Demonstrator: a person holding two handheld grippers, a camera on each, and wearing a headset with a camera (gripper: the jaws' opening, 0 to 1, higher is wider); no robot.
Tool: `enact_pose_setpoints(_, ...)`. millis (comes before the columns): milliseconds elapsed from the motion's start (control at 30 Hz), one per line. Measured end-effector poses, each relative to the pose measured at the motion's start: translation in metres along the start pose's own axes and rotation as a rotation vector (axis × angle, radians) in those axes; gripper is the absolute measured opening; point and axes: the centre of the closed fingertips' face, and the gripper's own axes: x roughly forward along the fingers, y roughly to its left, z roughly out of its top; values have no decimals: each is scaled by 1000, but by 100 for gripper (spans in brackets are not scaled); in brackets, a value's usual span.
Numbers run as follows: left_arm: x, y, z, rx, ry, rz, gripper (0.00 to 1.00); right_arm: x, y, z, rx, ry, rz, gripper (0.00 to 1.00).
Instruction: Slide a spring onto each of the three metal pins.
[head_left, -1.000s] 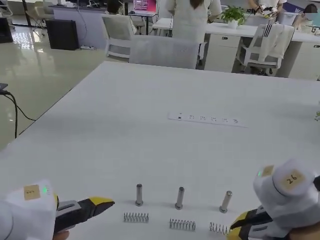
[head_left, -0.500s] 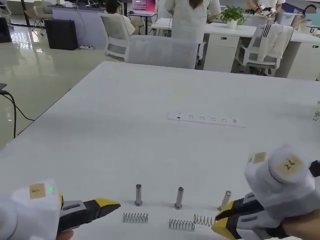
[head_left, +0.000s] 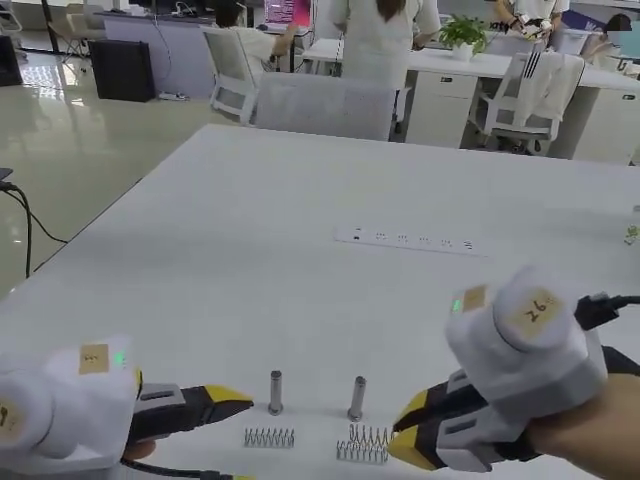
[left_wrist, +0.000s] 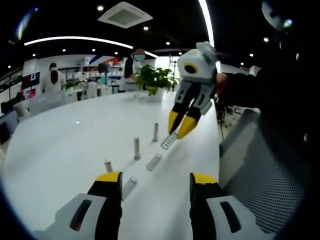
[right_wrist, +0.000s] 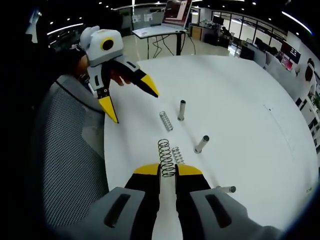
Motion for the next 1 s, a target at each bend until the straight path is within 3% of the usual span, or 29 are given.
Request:
enact_pose_setpoints(533,21,-15,5,76,28,-90,41,8,12,14,-57,13,40,8)
enact_pose_setpoints(1000,33,-26,7,137,38,-140,32,15,22,18,-94,32,74,8)
